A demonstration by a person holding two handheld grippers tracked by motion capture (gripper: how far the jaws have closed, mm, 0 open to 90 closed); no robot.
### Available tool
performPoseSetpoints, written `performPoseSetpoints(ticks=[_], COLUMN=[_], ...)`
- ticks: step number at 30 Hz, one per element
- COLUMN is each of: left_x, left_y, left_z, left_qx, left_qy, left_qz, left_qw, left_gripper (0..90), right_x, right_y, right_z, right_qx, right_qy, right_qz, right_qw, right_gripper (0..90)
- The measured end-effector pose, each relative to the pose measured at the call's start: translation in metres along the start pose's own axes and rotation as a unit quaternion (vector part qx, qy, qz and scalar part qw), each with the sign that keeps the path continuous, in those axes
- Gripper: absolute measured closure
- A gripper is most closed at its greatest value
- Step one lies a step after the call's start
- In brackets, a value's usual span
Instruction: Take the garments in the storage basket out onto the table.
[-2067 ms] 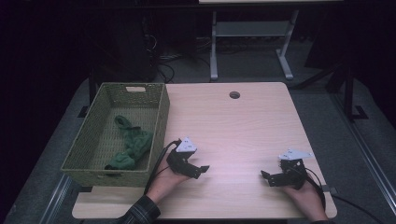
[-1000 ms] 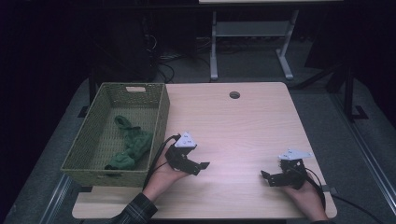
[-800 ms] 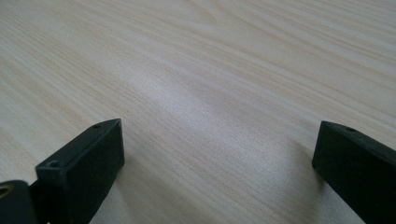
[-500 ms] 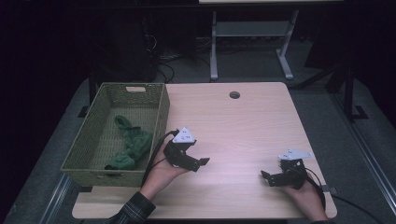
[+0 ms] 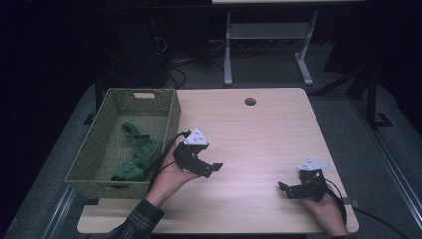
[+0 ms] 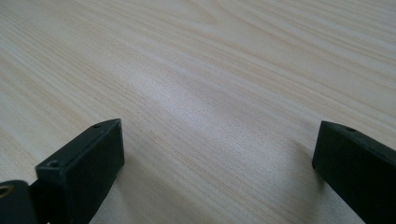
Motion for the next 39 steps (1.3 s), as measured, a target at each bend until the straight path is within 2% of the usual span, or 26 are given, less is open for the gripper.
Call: performPoseSetpoints(ticks=[6, 14, 17, 26, 30, 39], left_x=[-0.008, -0.018, -0.025, -0.046, -0.052, -0.077], left_y=[-0.01, -0.019, -0.019, -0.013, -0.008, 0.002], left_z=[0.005, 0.015, 0.02, 0.034, 0.04, 0.057], left_qx=[0.003, 0.012, 0.013, 0.003, -0.005, -0.022], left_qy=[-0.001, 0.002, 0.004, -0.011, -0.013, -0.033], left_qz=[-0.007, -0.003, 0.005, 0.007, 0.013, 0.011], left_qw=[1.0, 0.9999, 0.9999, 0.9999, 0.9998, 0.9992], left_gripper=[13.7, 13.9, 13.9, 13.9, 13.9, 14.3], right_x=[0.0, 0.0, 0.0, 0.0, 0.0, 0.0], right_y=[0.0, 0.0, 0.0, 0.0, 0.0, 0.0], right_z=[0.0, 0.0, 0.0, 0.001, 0.001, 0.0], right_qx=[0.0, 0.003, 0.002, 0.003, 0.004, 0.003], right_qy=[0.0, 0.003, 0.004, 0.004, 0.004, 0.004], right_qz=[0.0, 0.0, -0.001, -0.002, -0.002, -0.001], right_qw=[1.0, 1.0, 1.0, 1.0, 1.0, 1.0], right_gripper=[1.8, 1.7, 1.7, 1.7, 1.7, 1.7])
Point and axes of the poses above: each handheld gripper's, and its own axes: x roughly forward along the jaws, y roughly out of its underside, z roughly to its left, the point moved 6 cm from there along x, roughly forward along the jaws
